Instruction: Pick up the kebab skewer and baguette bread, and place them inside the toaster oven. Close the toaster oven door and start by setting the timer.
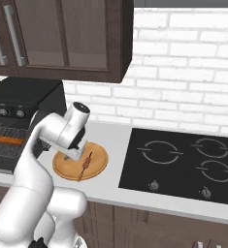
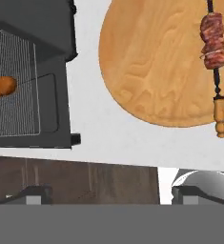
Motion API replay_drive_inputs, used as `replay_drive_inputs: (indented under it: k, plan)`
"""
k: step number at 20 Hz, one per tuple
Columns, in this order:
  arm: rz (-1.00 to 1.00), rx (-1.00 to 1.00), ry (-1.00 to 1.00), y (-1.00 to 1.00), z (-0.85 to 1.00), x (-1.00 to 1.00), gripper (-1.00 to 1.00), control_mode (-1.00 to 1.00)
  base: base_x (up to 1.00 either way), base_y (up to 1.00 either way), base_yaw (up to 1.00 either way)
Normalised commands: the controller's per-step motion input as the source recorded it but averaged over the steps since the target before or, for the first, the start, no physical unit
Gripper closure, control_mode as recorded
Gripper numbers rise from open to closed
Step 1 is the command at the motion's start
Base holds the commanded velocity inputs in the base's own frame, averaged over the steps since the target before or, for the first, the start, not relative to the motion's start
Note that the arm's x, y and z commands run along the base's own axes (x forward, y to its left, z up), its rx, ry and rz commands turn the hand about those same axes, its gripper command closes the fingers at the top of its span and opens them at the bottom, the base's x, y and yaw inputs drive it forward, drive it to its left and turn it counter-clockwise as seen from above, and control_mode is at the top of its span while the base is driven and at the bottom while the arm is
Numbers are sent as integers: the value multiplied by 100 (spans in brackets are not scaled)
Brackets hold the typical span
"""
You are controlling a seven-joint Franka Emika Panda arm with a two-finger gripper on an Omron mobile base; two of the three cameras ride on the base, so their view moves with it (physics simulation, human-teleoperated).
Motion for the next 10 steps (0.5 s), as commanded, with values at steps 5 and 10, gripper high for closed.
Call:
replay_drive_inputs:
  k: [5,10]
  plan:
    - [80,-34,-1,0,-28,-72,-100,-100,0,0,0]
    - [55,-21,-19,-7,-9,-24,-100,-100,0,0,0]
